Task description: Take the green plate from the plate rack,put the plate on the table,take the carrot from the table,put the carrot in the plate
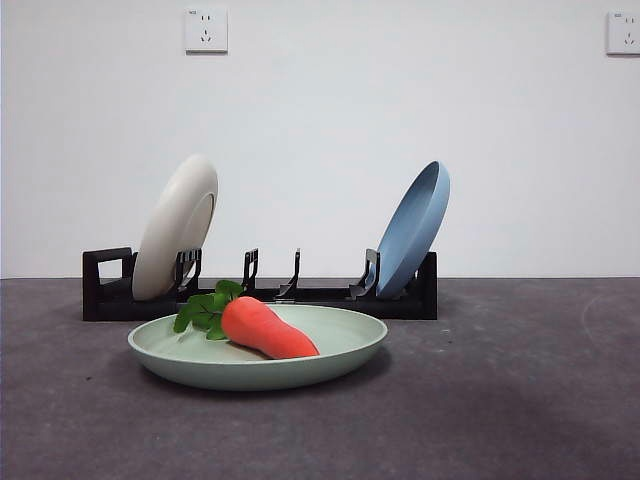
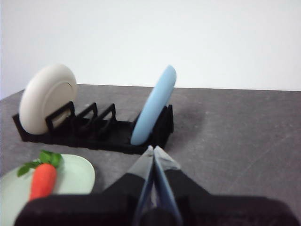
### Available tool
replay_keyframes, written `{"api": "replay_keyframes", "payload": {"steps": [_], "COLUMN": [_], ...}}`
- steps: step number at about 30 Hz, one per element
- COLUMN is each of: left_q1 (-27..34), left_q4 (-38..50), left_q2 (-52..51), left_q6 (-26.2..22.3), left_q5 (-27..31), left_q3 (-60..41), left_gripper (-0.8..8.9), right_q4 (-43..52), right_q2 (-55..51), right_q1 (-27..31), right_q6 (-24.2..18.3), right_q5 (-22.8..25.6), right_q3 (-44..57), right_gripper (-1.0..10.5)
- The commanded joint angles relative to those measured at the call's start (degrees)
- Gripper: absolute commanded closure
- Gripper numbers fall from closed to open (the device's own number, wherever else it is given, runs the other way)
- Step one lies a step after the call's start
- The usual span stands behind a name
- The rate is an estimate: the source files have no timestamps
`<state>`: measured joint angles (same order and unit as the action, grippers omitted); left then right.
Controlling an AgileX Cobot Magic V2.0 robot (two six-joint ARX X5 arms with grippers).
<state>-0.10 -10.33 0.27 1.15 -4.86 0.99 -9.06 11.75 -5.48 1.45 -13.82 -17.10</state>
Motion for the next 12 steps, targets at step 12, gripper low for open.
{"api": "replay_keyframes", "payload": {"steps": [12], "left_q1": [0.20], "left_q4": [0.11], "left_q2": [-0.15], "left_q6": [0.37], "left_q5": [0.15], "left_q3": [-0.76], "left_gripper": [8.16], "right_q4": [-0.26], "right_q2": [-11.21], "right_q1": [0.15], "right_q6": [4.28], "right_q5": [3.80], "right_q3": [16.81], "right_gripper": [9.5]}}
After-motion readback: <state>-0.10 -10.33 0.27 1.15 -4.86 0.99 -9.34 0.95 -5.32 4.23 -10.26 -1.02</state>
